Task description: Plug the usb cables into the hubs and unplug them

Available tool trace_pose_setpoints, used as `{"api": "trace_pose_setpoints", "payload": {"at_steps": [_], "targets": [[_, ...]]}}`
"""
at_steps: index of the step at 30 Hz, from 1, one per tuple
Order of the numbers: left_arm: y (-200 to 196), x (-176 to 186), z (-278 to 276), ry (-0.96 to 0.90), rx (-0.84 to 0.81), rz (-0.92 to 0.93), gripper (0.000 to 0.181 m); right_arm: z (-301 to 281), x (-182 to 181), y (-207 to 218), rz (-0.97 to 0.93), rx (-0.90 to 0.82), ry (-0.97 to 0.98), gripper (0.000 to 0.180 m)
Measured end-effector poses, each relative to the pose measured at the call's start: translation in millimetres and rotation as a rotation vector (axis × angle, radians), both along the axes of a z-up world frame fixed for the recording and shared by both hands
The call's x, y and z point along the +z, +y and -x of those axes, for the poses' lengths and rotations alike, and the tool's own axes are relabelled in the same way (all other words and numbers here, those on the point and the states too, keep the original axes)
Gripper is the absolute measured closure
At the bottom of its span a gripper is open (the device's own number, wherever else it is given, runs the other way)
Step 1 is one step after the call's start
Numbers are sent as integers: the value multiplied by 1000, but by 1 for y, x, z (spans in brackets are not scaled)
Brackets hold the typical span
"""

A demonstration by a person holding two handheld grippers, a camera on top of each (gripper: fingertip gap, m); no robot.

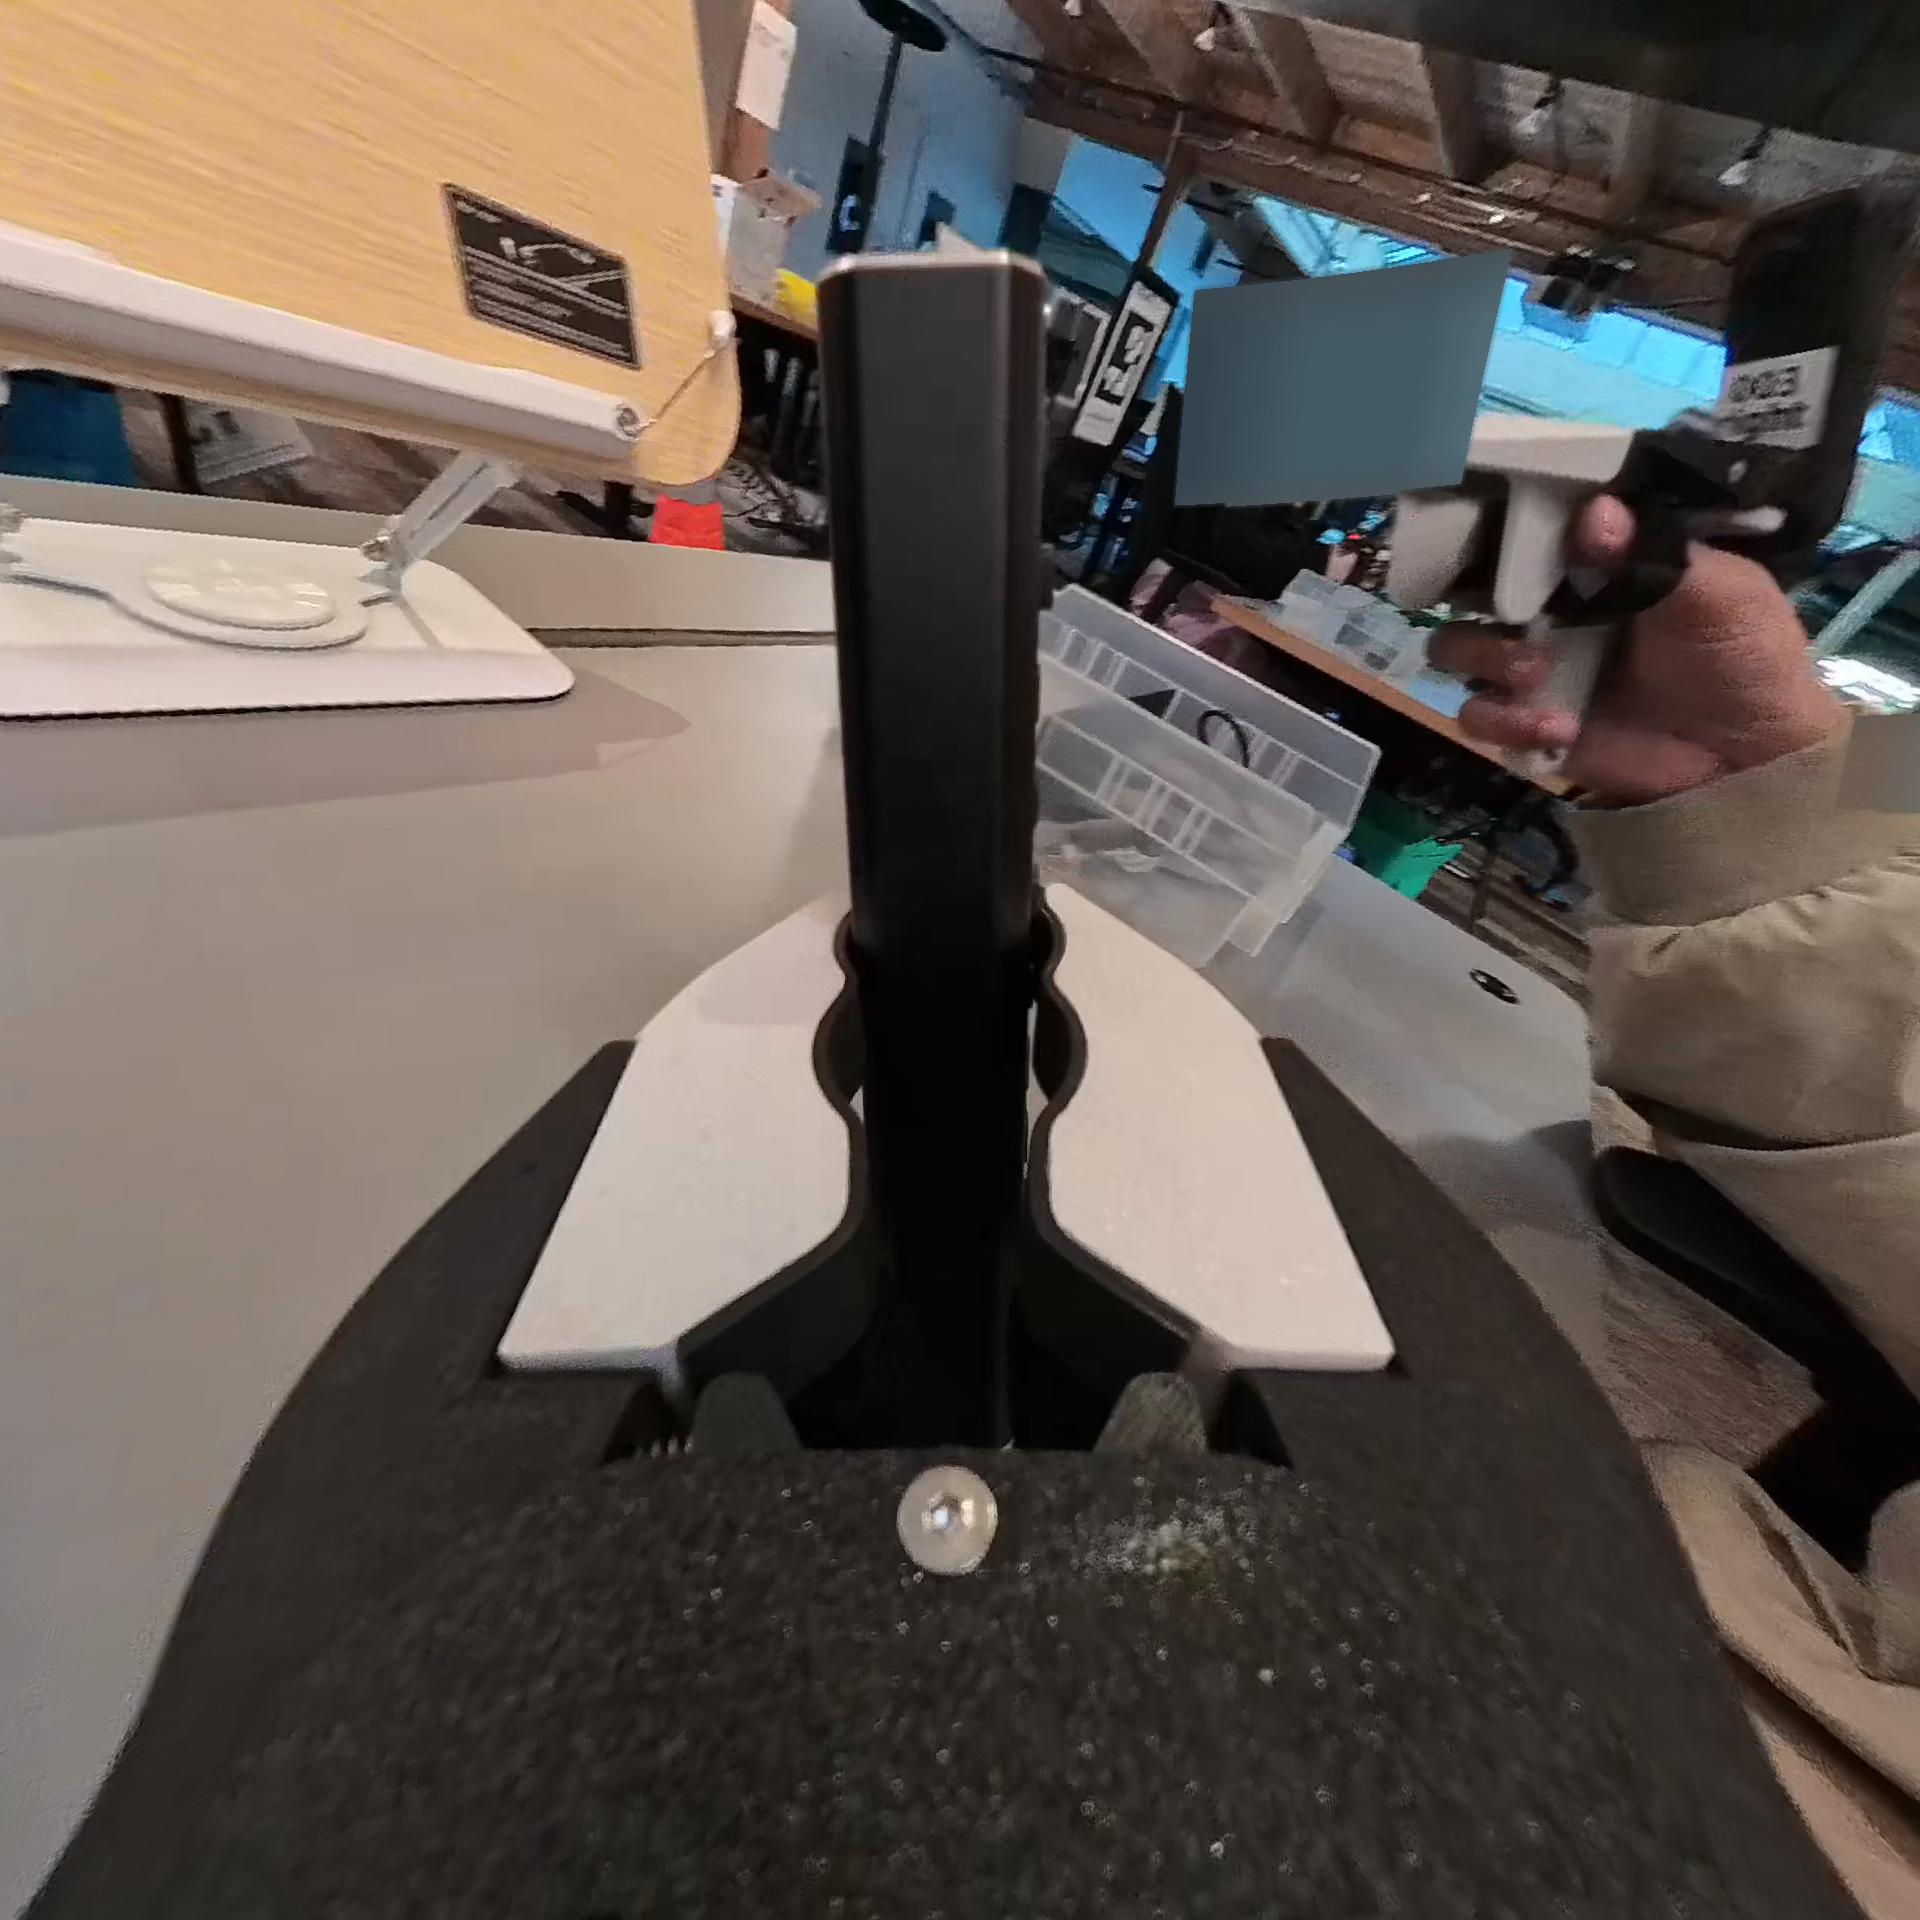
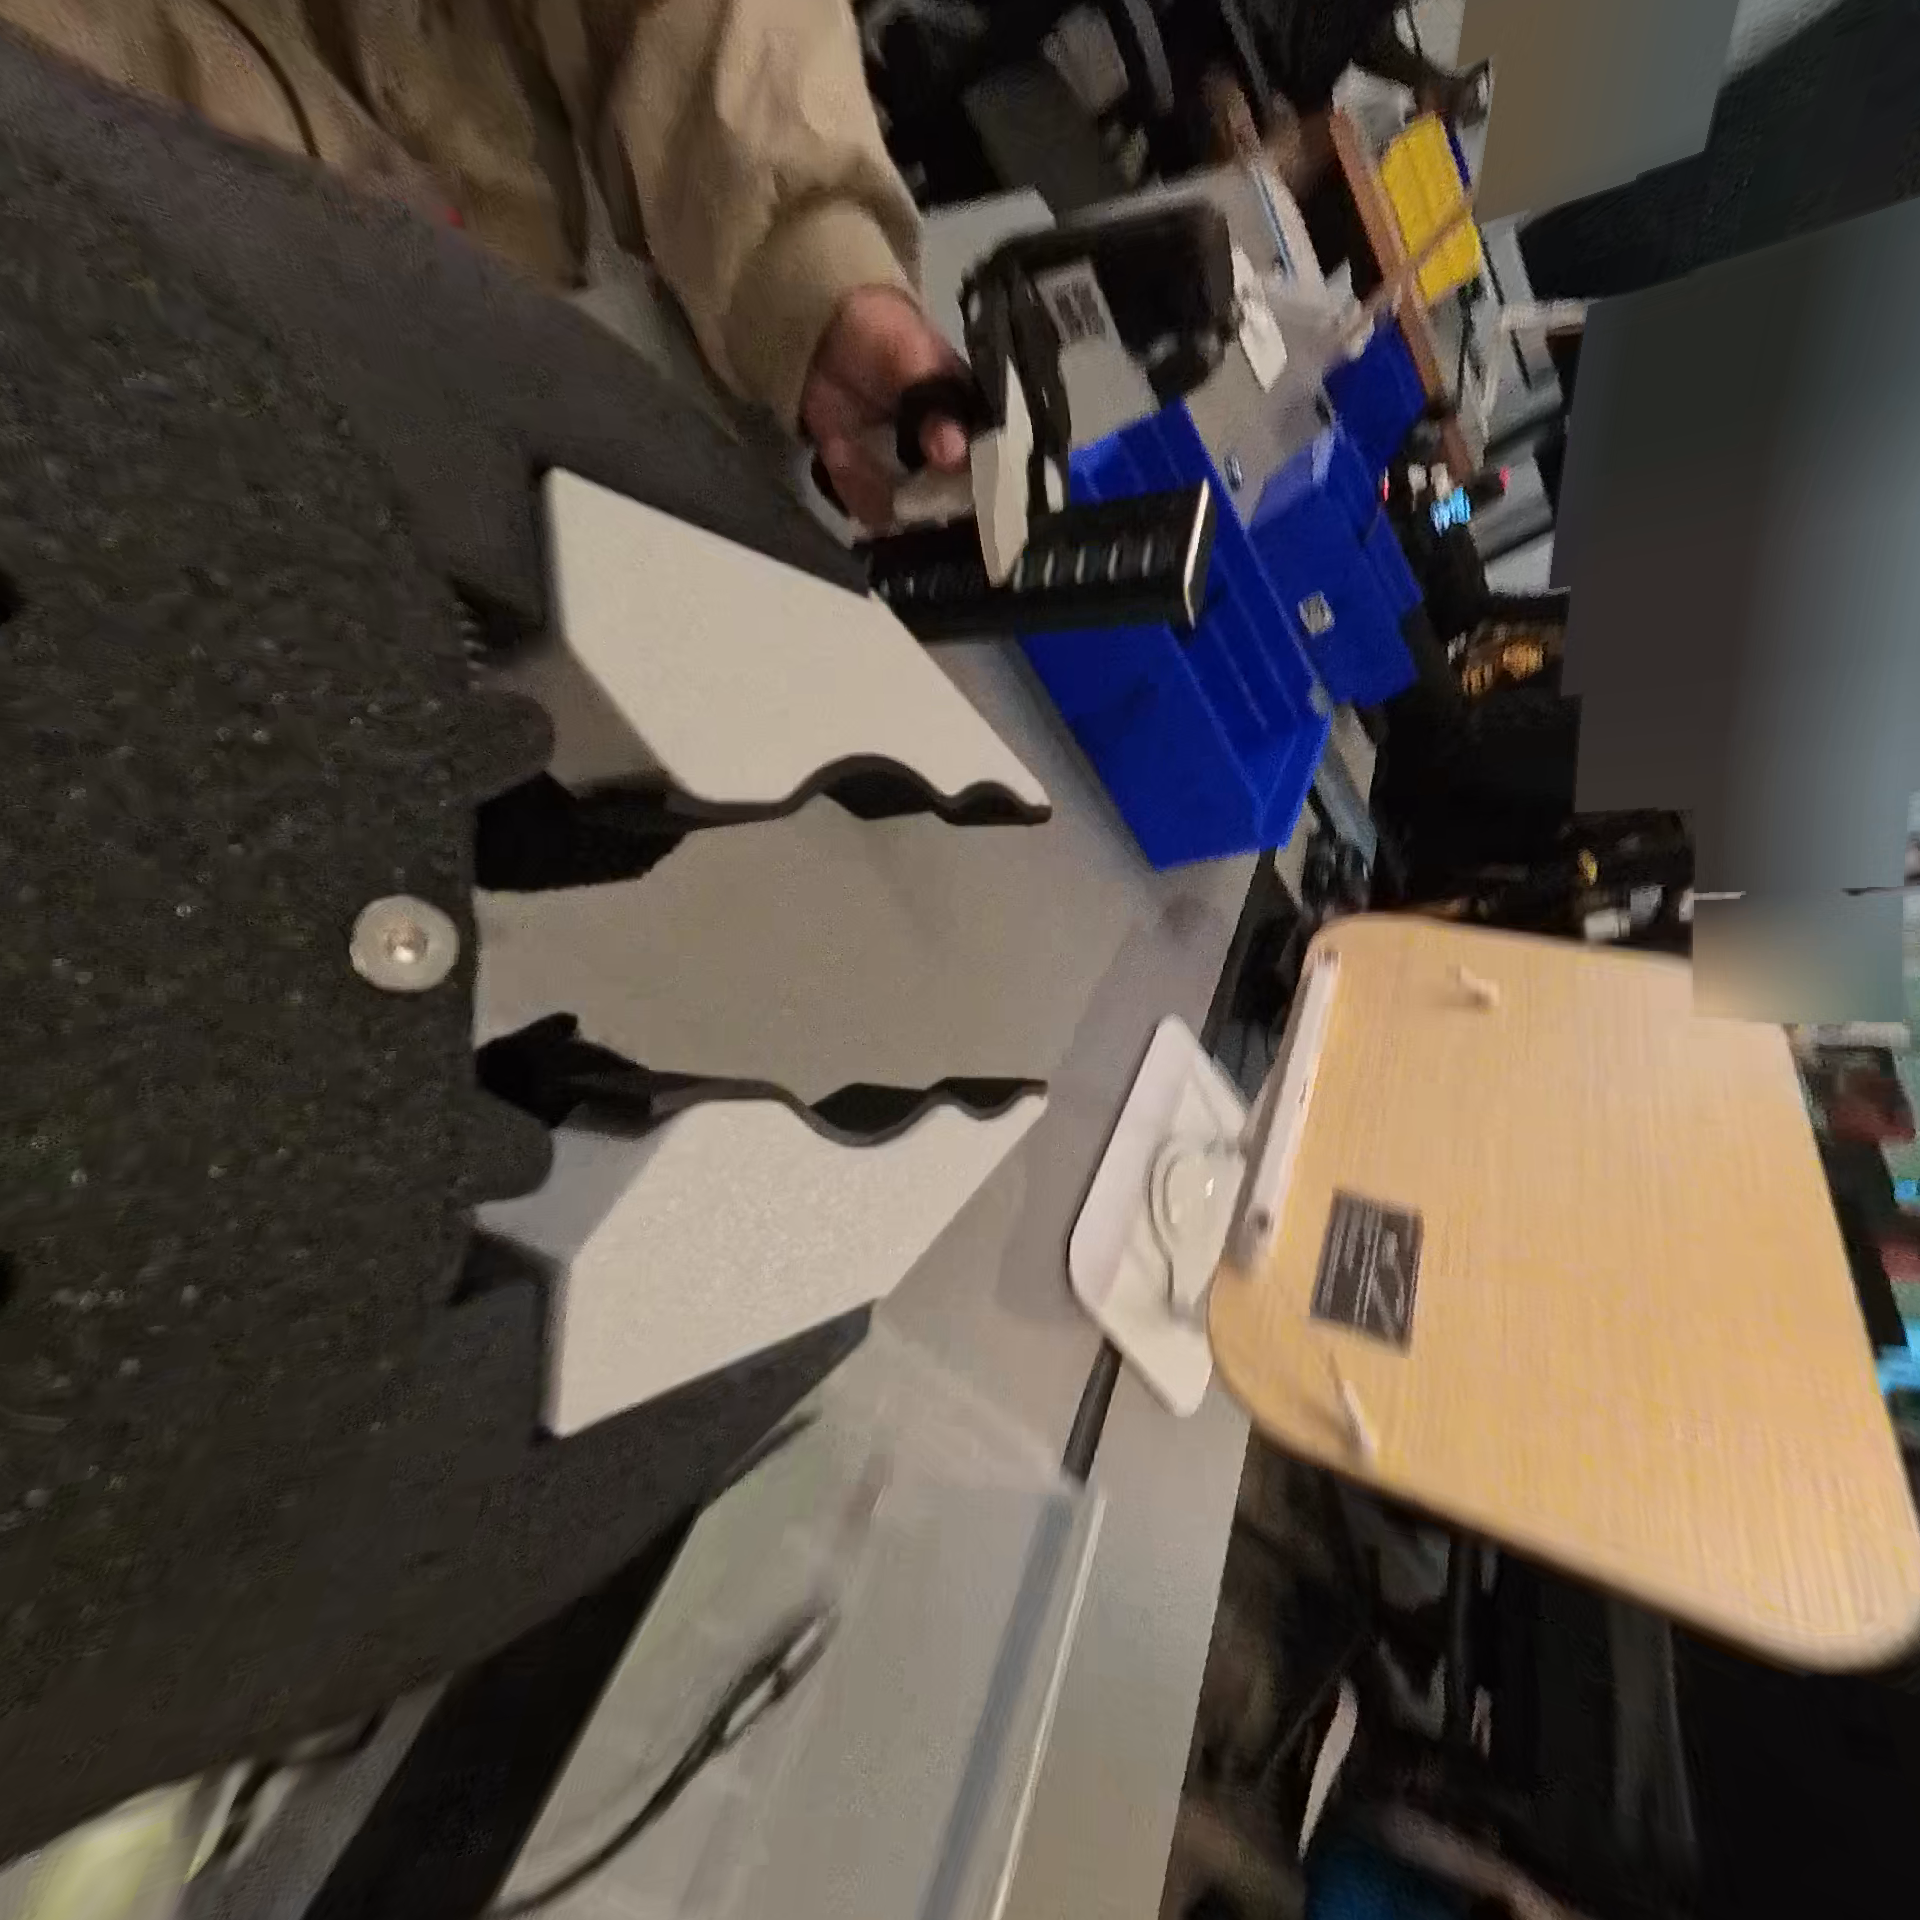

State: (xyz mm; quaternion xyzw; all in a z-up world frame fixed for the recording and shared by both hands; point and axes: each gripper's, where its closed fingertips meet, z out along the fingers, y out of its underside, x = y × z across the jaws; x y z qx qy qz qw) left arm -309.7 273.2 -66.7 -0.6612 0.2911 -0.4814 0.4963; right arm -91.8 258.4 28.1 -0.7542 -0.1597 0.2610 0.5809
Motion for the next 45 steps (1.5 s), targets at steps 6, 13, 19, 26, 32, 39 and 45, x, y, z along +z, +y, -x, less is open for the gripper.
{"api": "trace_pose_setpoints", "payload": {"at_steps": [6,13,19,26,32,39,45], "targets": [[-48,30,-18,-226,-354,62,152,141,-22,-29,54,493,221,131],[-77,33,-33,-230,-472,44,152,205,-43,-48,72,637,252,140],[-68,35,-31,-226,-363,-43,139,200,-56,-41,90,629,192,153],[-38,28,20,-168,-140,-19,133,50,35,0,-131,248,-159,153],[-58,14,39,-101,-107,8,139,-117,9,73,167,32,-860,153],[-61,11,50,-44,-55,-35,143,-164,-103,126,540,209,-1089,153],[-58,16,63,-43,-3,-107,163,-168,-173,132,827,307,-1066,153]]}}
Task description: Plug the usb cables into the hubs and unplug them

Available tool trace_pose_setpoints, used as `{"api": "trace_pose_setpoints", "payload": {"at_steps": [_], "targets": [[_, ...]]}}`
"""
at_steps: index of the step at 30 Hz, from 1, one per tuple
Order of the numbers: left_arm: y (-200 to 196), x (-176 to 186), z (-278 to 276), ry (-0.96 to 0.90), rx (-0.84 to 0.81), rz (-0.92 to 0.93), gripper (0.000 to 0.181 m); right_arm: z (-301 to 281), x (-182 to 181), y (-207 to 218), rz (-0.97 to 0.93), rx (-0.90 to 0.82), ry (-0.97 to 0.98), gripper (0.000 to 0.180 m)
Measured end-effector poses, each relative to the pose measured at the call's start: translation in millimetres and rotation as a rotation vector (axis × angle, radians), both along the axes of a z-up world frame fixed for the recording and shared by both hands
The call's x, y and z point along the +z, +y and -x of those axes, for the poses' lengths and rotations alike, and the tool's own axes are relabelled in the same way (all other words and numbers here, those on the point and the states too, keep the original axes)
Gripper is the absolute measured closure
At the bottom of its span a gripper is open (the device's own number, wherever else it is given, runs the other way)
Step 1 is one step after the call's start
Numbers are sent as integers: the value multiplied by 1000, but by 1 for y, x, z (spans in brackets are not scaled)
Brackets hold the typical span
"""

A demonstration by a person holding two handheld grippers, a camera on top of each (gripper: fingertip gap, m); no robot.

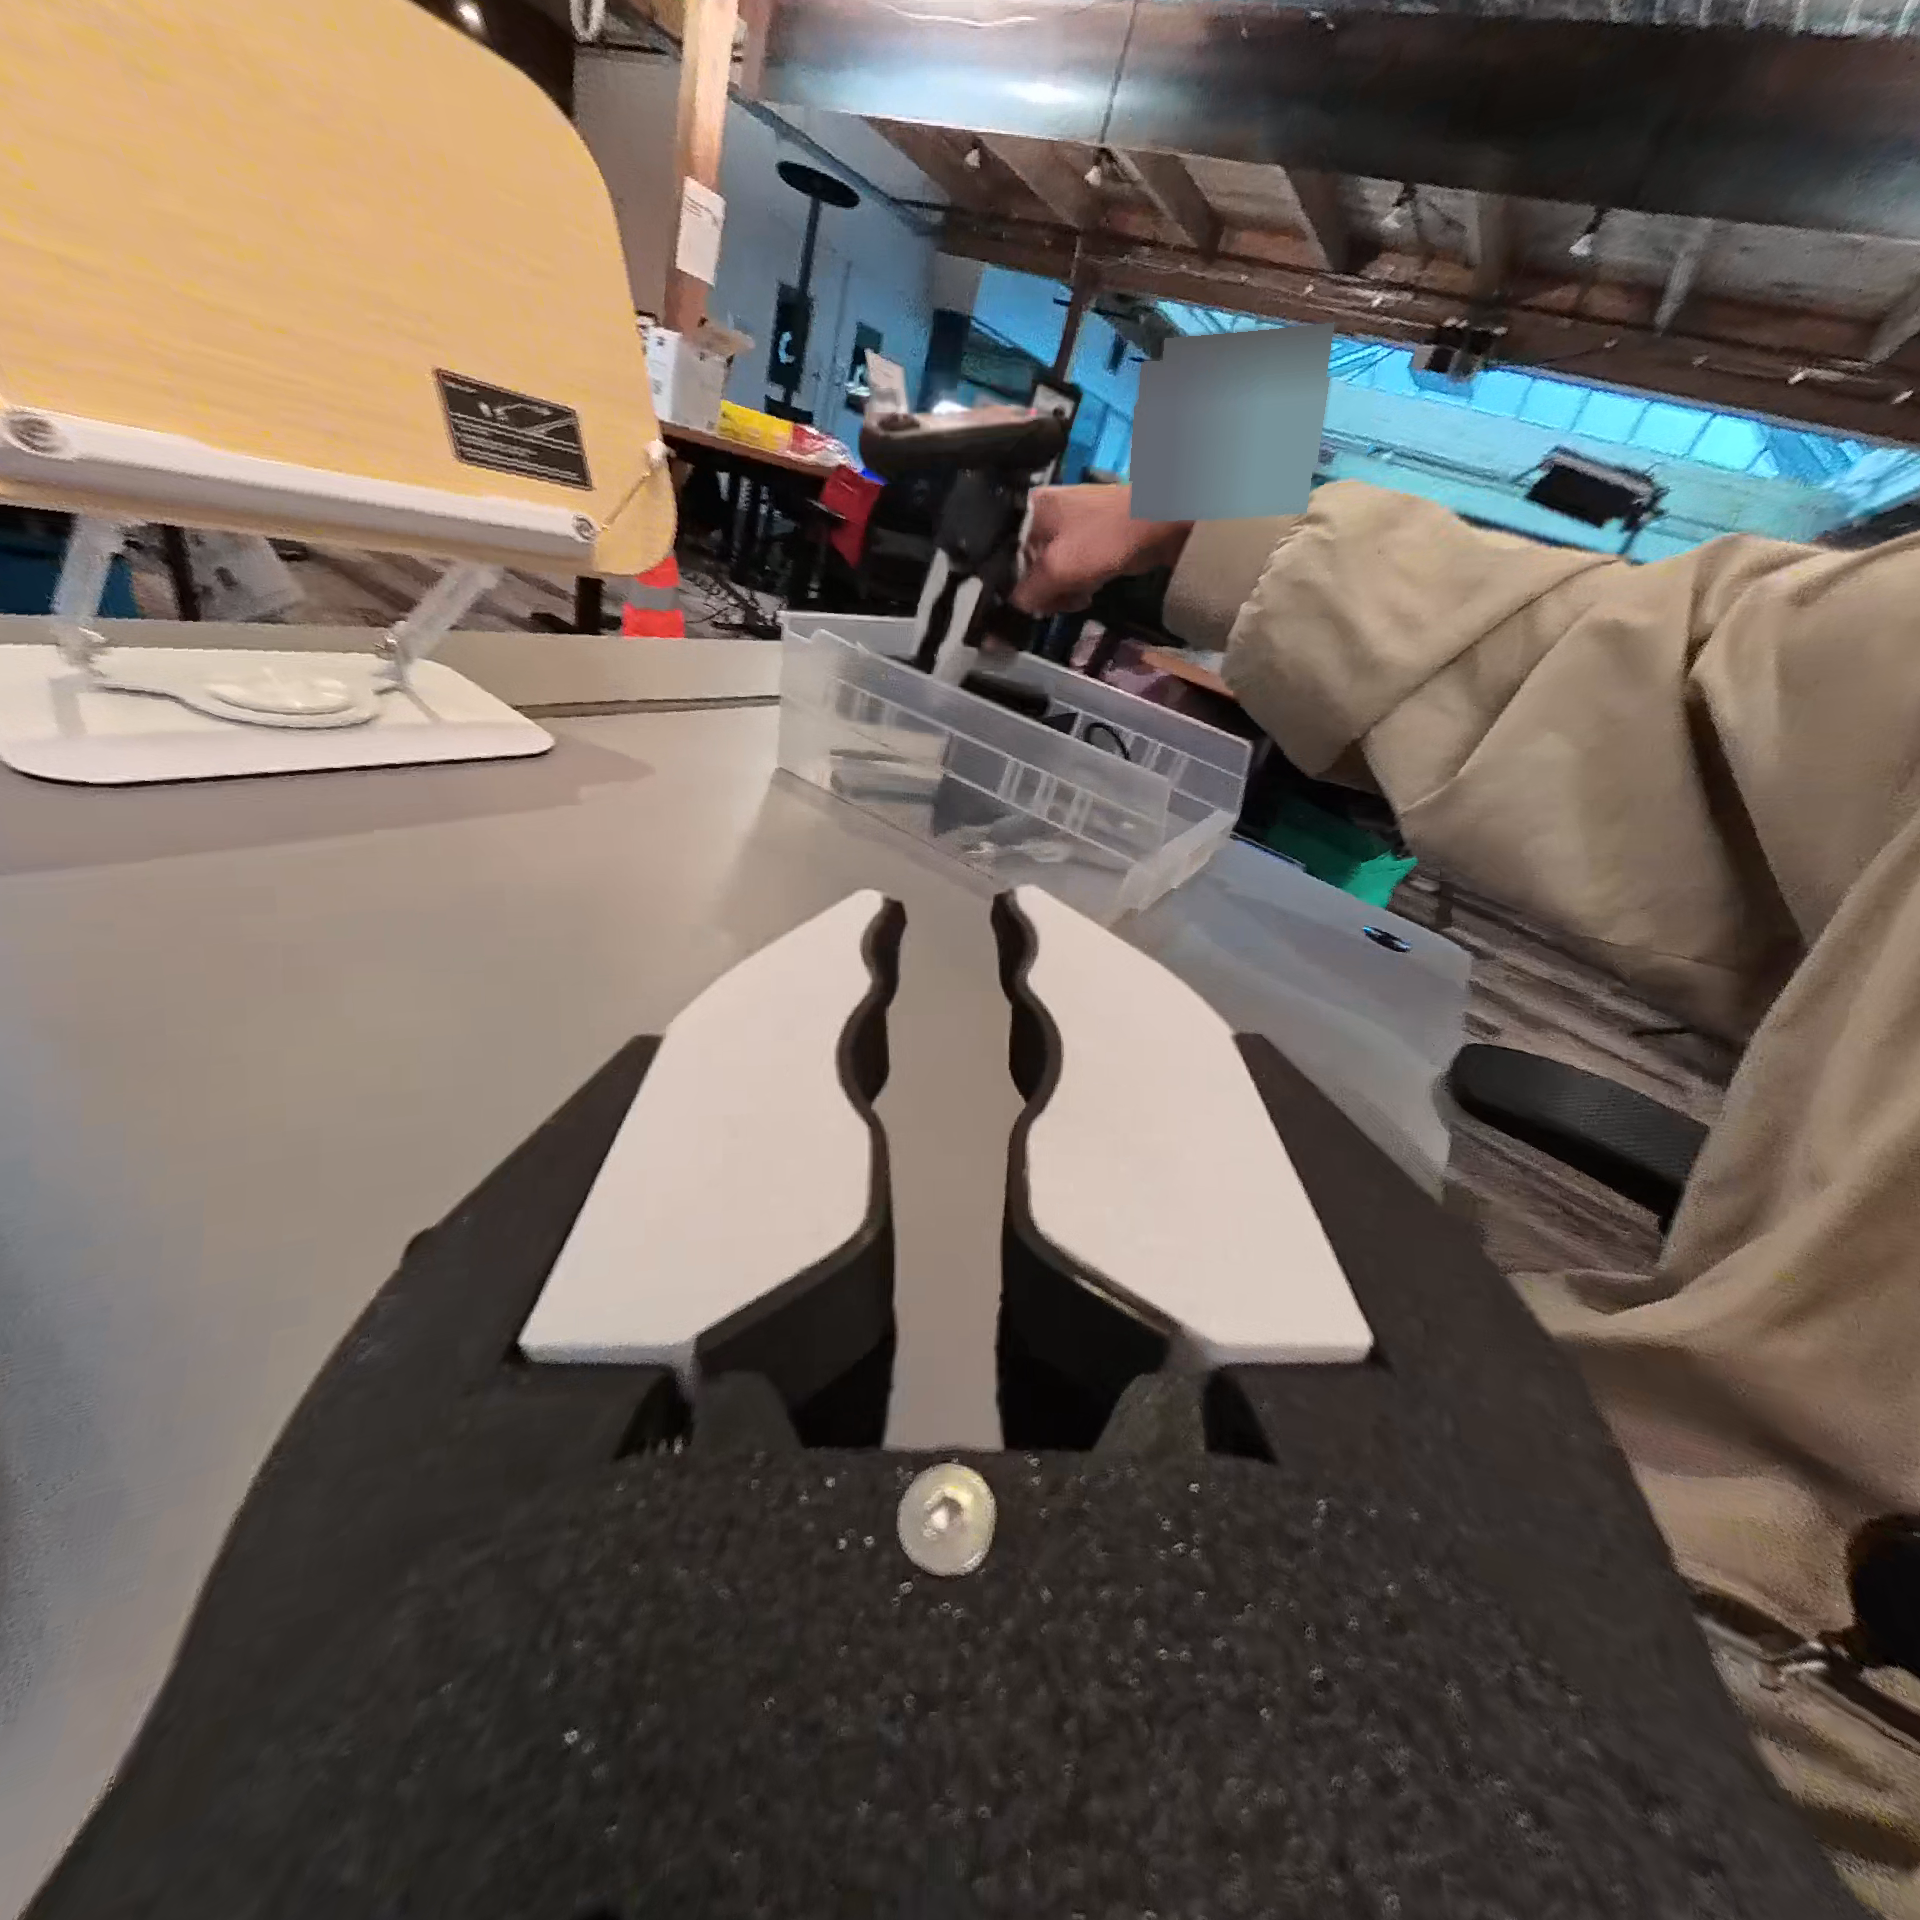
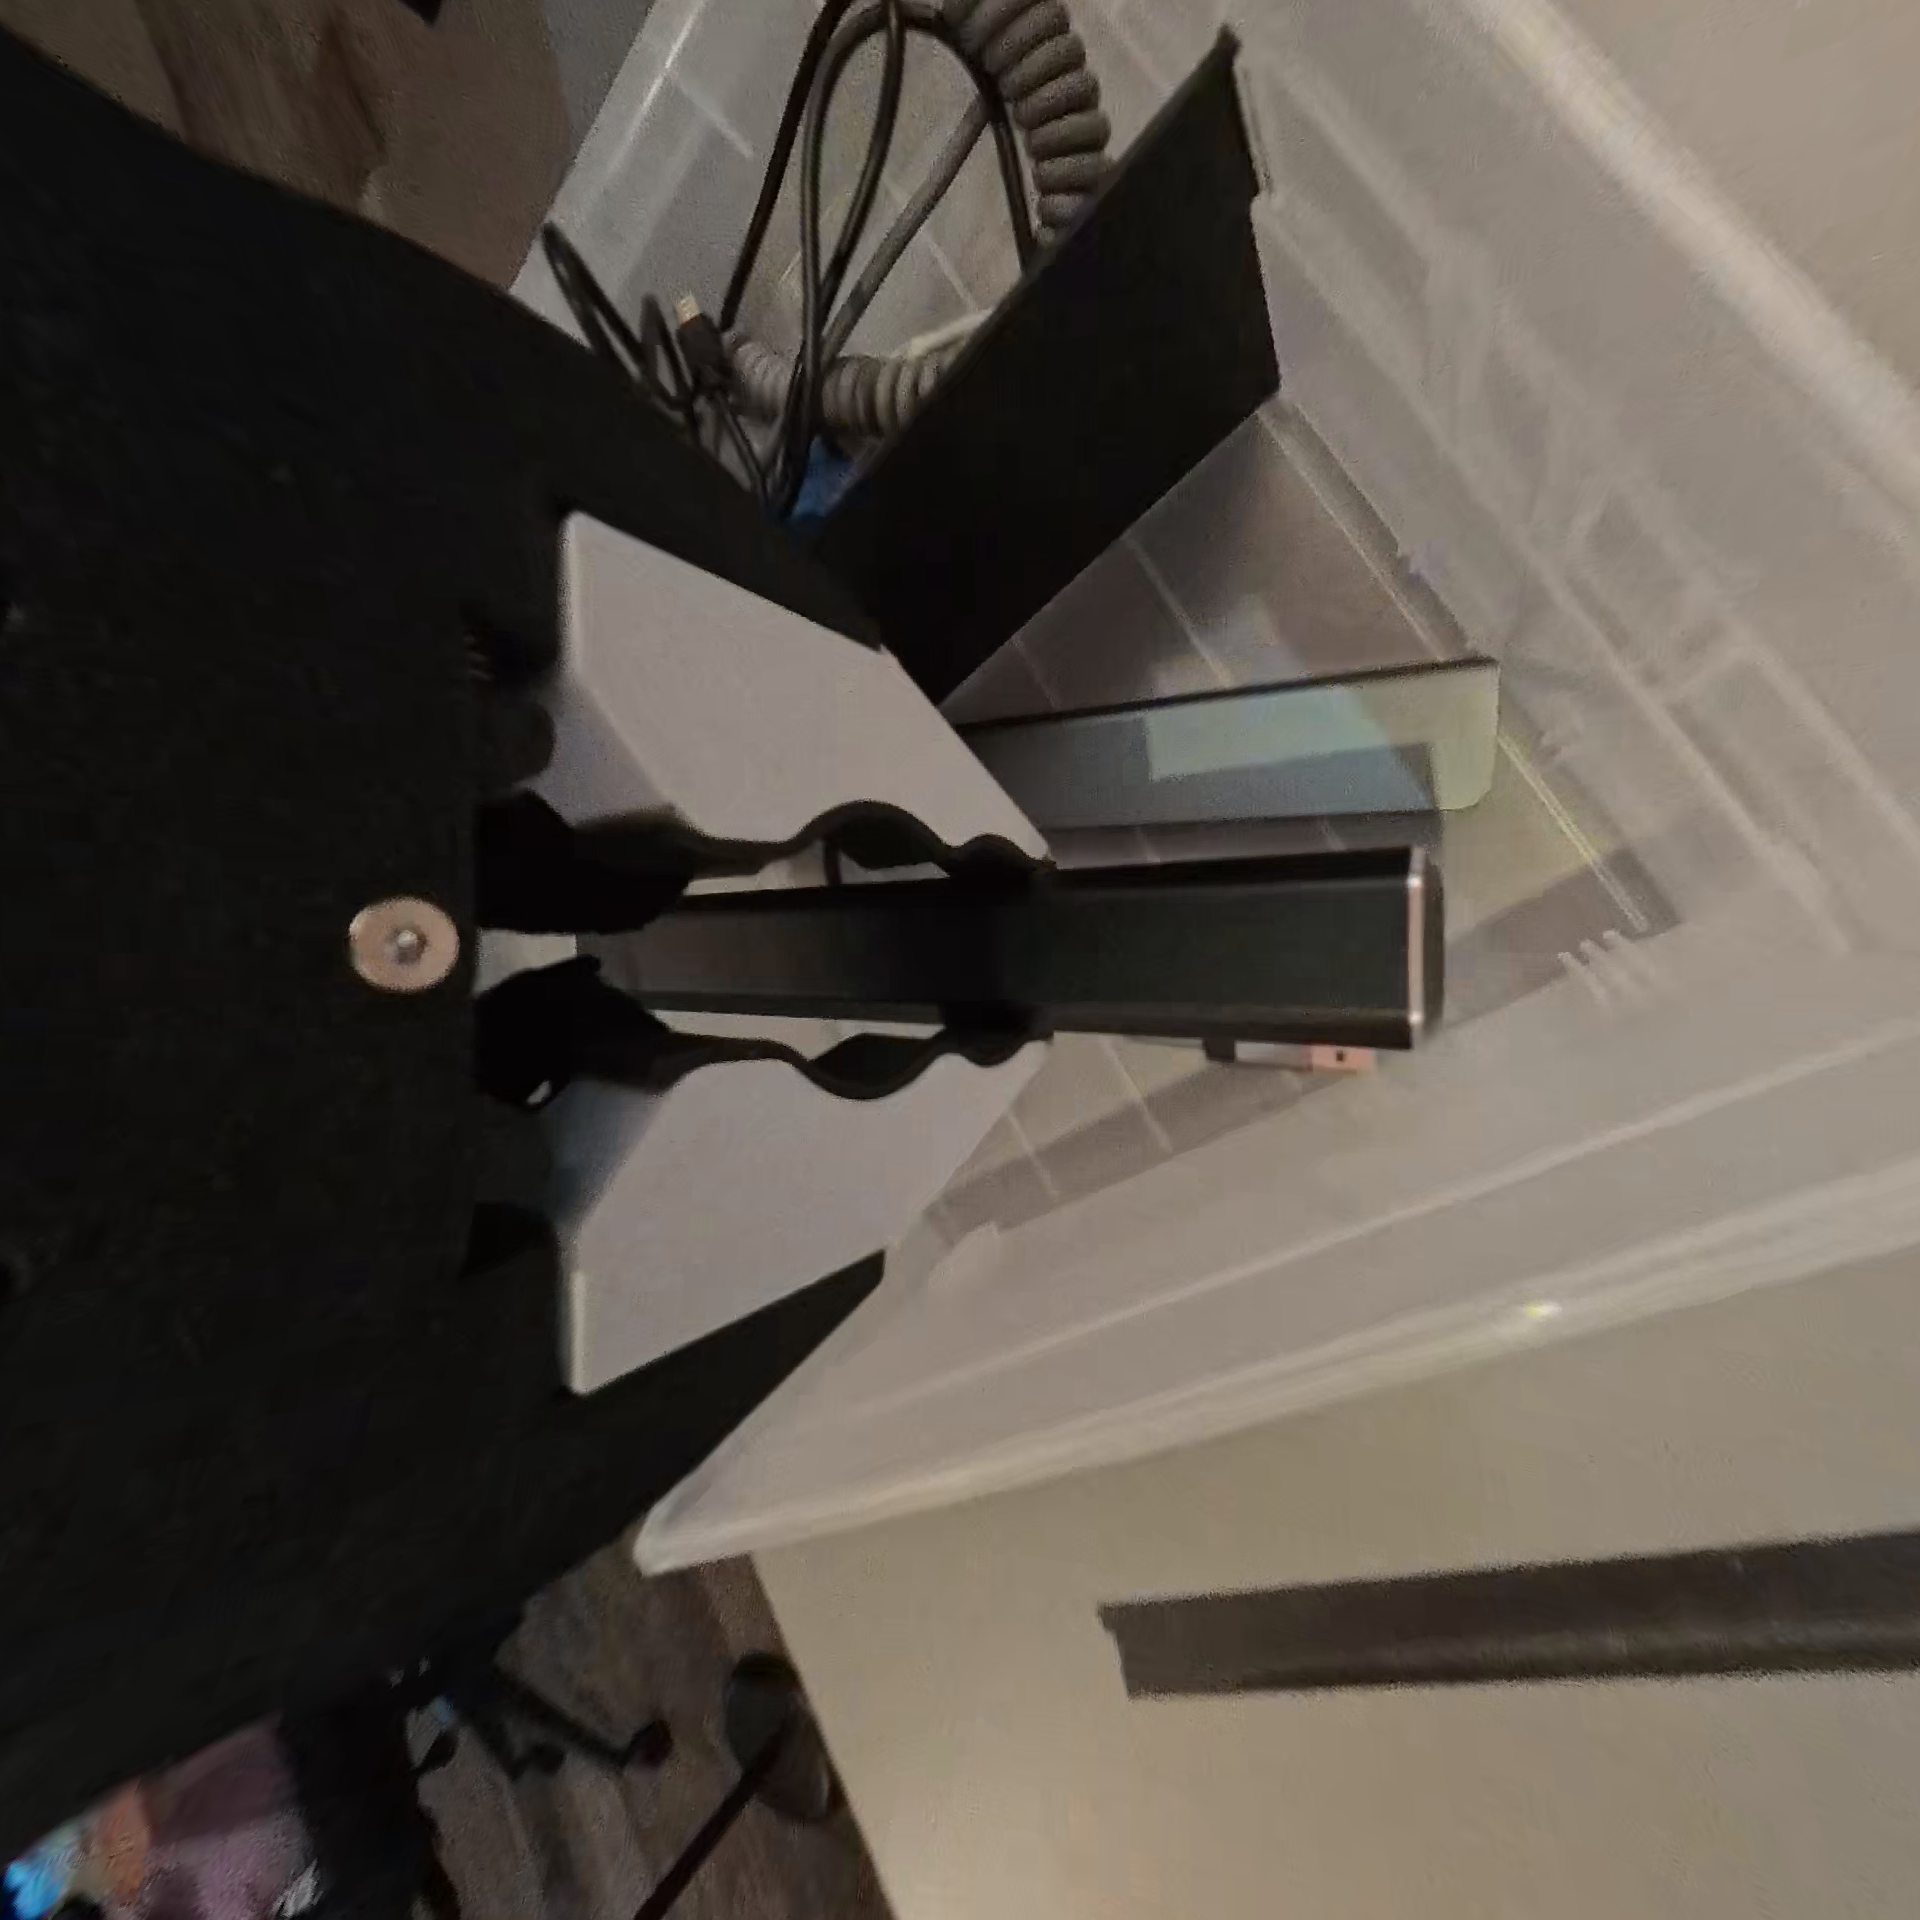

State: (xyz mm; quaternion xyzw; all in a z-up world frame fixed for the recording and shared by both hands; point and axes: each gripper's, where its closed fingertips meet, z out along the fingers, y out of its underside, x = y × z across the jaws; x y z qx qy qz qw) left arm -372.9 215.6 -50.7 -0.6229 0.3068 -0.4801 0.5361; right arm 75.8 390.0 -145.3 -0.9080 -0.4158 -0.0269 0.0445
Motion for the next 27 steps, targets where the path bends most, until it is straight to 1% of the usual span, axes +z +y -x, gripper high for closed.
{"api": "trace_pose_setpoints", "payload": {"at_steps": [2,4,6,8,10,12,13,14,15,16,17,18,19,20,21,22,24,26,27], "targets": [[3,-5,4,51,25,2,153,3,-17,-1,32,-32,37,153],[5,-10,6,93,40,-10,149,3,-29,0,53,-86,67,153],[6,-15,4,132,44,-21,149,5,-29,4,41,-149,124,153],[4,-21,0,168,31,-19,149,5,-29,5,20,-154,146,153],[3,-25,-3,199,28,-40,147,6,-29,5,-11,-156,148,147],[3,-16,-1,189,66,-116,149,8,-27,6,-44,-167,146,141],[6,-12,4,195,116,-144,151,9,-22,6,-72,-179,156,138],[9,-8,10,205,162,-164,152,12,-12,8,-115,-196,180,131],[11,-4,17,210,200,-179,153,19,3,8,-168,-216,237,126],[12,-1,27,214,244,-185,152,31,24,8,-235,-236,324,127],[11,1,41,218,301,-186,146,44,50,5,-317,-254,412,128],[11,2,58,219,369,-183,138,52,77,-1,-413,-274,476,129],[10,1,77,220,440,-171,137,60,102,-12,-513,-281,522,130],[8,-2,97,220,495,-152,140,67,123,-26,-621,-285,551,131],[8,-4,116,214,535,-129,144,67,138,-43,-729,-325,558,132],[9,-4,134,201,575,-100,149,67,143,-62,-815,-390,564,133],[15,-2,170,179,642,-39,149,71,132,-105,-928,-519,608,132],[22,-5,201,205,705,-13,149,66,104,-145,-1029,-669,595,133],[26,-10,214,231,742,-9,149,66,90,-163,-1073,-727,606,137]]}}
